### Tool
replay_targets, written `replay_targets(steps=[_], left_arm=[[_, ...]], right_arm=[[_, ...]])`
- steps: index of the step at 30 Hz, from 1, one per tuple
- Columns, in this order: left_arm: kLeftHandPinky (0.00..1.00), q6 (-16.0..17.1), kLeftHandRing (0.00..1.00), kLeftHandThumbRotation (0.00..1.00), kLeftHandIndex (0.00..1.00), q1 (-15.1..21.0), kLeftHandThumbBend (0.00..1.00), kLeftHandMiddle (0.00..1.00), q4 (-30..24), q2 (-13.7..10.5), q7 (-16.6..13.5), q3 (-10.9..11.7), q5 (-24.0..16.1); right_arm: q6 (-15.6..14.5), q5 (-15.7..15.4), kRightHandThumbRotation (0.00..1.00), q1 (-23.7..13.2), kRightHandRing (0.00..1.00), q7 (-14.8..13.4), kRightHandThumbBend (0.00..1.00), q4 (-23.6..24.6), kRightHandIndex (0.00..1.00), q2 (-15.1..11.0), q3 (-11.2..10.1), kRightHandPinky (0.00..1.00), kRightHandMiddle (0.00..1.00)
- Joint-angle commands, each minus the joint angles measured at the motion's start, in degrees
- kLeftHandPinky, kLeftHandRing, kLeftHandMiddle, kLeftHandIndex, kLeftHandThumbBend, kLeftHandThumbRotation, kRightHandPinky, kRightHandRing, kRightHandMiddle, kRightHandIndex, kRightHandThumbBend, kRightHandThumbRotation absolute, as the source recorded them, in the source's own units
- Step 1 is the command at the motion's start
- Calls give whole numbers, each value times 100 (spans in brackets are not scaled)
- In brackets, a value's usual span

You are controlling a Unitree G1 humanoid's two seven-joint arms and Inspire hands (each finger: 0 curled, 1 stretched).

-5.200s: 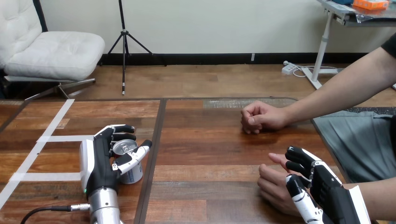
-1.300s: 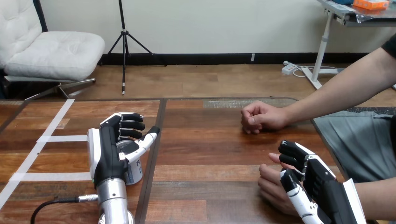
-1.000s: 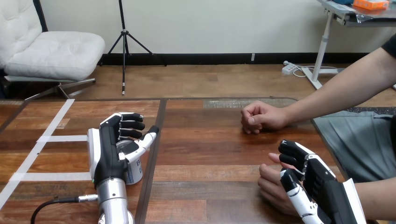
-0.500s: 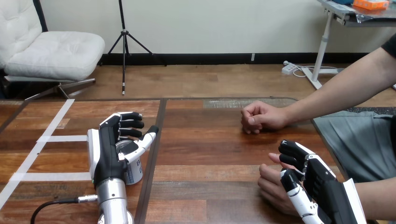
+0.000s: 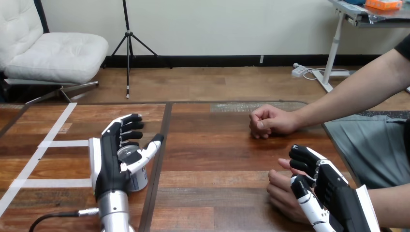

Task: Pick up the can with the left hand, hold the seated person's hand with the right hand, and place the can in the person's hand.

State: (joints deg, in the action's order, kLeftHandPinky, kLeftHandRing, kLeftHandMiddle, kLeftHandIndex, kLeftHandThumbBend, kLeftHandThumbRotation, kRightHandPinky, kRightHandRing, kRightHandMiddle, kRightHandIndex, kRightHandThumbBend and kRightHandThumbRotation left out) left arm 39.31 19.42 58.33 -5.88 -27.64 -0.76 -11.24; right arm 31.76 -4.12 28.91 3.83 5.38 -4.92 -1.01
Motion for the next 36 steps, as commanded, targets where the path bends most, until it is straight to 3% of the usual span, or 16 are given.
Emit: replay_targets(steps=[1, 5, 13, 20, 36], left_arm=[[66, -69, 72, 0, 72, -22, 72, 74, -451, -11, 113, 86, 67], [69, -229, 76, 0, 74, -186, 74, 77, -719, -38, 142, 74, 38], [62, -445, 71, 0, 71, -490, 73, 75, -1202, -75, 182, 61, -31], [60, -578, 70, 0, 70, -737, 74, 74, -1523, -107, 275, 71, -48], [66, -893, 72, 0, 73, -959, 77, 75, -1816, -135, 324, 32, -288]], right_arm=[[128, 44, 66, -302, 83, 6, 57, 52, 81, -77, -56, 76, 84], [105, 65, 66, -321, 83, 15, 57, 52, 81, -83, -60, 77, 84], [104, -17, 67, -374, 83, -12, 57, 20, 81, -118, -101, 76, 84], [57, 194, 67, -426, 82, 119, 57, -34, 82, -128, -80, 75, 84], [35, 203, 66, -518, 83, 221, 58, -109, 82, -122, -60, 75, 84]])
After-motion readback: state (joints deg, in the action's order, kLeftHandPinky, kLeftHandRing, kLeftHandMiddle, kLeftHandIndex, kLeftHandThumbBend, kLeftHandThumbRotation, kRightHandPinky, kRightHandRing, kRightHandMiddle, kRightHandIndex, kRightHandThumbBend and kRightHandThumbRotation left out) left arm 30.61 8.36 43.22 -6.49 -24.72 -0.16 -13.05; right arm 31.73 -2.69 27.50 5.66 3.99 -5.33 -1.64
